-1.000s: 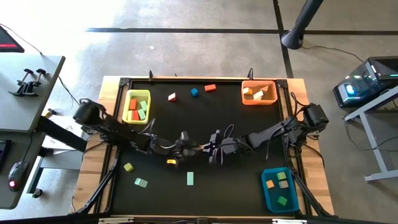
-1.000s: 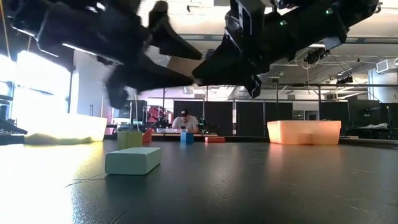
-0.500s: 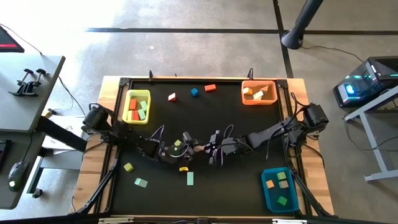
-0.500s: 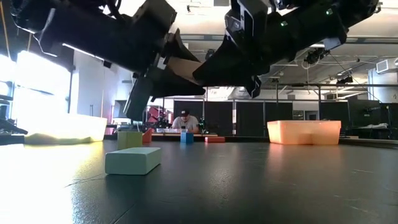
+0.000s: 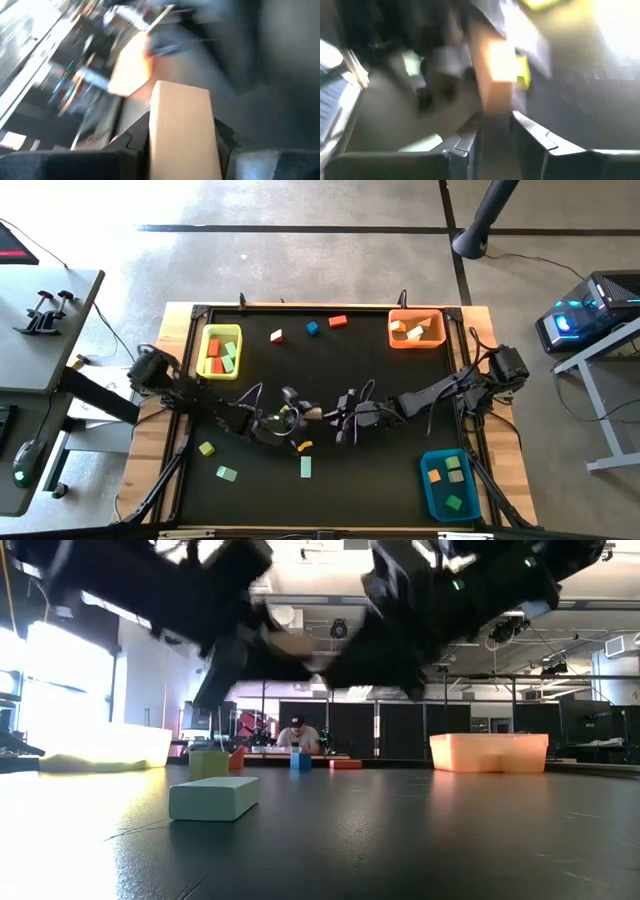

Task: Sort blocks by size
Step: Put the light orange rectangular block into the yellow bin, then put the light blue triangular block into the orange bin

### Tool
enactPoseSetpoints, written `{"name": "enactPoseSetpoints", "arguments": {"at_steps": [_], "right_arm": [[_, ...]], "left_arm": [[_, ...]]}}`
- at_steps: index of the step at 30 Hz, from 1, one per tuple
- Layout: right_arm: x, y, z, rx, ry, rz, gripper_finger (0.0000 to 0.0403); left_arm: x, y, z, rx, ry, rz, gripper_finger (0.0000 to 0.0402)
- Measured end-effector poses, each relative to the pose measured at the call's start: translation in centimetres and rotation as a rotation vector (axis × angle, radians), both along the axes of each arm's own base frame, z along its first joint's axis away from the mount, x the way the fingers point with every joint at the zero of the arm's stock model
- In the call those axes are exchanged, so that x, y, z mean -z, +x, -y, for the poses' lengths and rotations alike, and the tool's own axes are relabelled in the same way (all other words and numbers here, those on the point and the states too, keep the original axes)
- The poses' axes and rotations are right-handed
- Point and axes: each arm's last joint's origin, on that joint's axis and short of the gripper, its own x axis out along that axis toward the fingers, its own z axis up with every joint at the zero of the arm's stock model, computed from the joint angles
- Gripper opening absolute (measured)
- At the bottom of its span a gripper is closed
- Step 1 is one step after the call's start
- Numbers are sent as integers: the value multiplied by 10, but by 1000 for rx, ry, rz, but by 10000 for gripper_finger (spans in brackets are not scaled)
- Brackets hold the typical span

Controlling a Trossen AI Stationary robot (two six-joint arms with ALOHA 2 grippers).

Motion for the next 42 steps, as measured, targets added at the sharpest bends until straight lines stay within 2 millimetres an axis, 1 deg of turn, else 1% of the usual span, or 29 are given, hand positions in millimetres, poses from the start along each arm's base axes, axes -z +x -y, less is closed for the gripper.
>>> {"name": "enactPoseSetpoints", "arguments": {"at_steps": [2, 5, 8, 9, 12, 14, 16, 19, 23, 29, 33, 35, 37, 40, 42], "right_arm": [[8, -4, 1, 25, -7, -65, 109], [10, -6, 3, 86, -27, -96, 113], [12, -7, 5, 133, -48, -108, 113], [12, -7, 5, 137, -51, -104, 113], [11, -7, 5, 150, -58, -95, 113], [11, -7, 6, 154, -65, -96, 113], [11, -7, 6, 151, -71, -94, 113], [11, -7, 6, 149, -76, -95, 113], [11, -7, 5, 146, -75, -95, 113], [11, -8, 1, 134, -75, -94, 113], [11, -8, 1, 134, -76, -94, 113], [11, -8, 1, 133, -77, -95, 113], [11, -8, 1, 133, -78, -95, 113], [11, -8, 1, 133, -78, -95, 113], [11, -8, 1, 133, -79, -95, 113]], "left_arm": [[-15, -9, -10, -137, -4, 13, 104], [-36, -30, -38, -345, -54, 14, 104], [-62, -63, -80, -549, -253, 72, 104], [-67, -75, -95, -628, -329, 80, 104], [-73, -111, -133, -869, -524, 84, 104], [-74, -131, -150, -998, -612, 107, 104], [-70, -145, -161, -1085, -636, 106, 111], [-64, -157, -172, -1158, -654, 110, 134], [-52, -167, -180, -1236, -652, 90, 141], [-43, -174, -187, -1299, -660, 89, 142], [-43, -175, -188, -1290, -649, 77, 156], [-46, -174, -188, -1259, -642, 81, 166], [-49, -171, -186, -1190, -683, 77, 173], [-54, -163, -177, -1012, -785, 61, 176], [-57, -153, -168, -862, -841, 57, 176]]}}
